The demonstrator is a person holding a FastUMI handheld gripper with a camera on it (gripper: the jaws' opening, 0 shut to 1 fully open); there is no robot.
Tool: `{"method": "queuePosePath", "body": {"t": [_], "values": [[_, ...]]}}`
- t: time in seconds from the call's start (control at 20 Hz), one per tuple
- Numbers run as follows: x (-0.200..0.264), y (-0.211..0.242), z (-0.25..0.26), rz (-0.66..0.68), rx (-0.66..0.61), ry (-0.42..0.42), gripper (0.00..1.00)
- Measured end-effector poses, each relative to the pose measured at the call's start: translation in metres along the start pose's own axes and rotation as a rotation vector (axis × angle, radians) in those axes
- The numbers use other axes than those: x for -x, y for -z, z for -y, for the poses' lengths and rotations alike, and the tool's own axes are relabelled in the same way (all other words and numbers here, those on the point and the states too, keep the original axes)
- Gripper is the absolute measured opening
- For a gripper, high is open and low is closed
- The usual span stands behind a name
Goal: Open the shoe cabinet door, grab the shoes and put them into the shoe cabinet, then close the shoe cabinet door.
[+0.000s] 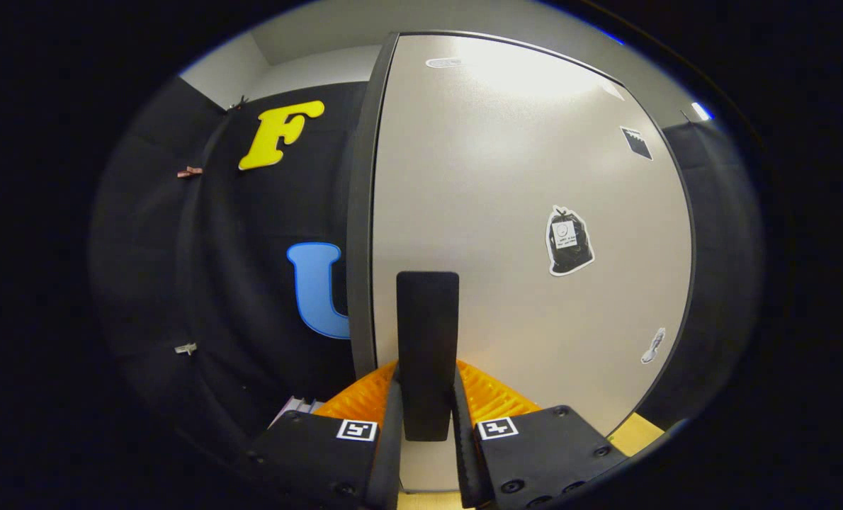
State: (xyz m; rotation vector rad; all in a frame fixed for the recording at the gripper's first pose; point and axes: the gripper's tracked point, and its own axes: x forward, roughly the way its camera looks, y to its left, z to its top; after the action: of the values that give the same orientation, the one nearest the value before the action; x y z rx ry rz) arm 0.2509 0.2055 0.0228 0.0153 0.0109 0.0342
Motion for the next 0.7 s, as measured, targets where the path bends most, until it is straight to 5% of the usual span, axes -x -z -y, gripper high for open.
{"method": "queuePosePath", "body": {"t": [0.25,0.7], "values": [[0.003,-0.001,0.0,-0.043,-0.083,-0.035,0.23],[0.079,-0.016,0.009,-0.013,-0.055,-0.172,0.22]]}}
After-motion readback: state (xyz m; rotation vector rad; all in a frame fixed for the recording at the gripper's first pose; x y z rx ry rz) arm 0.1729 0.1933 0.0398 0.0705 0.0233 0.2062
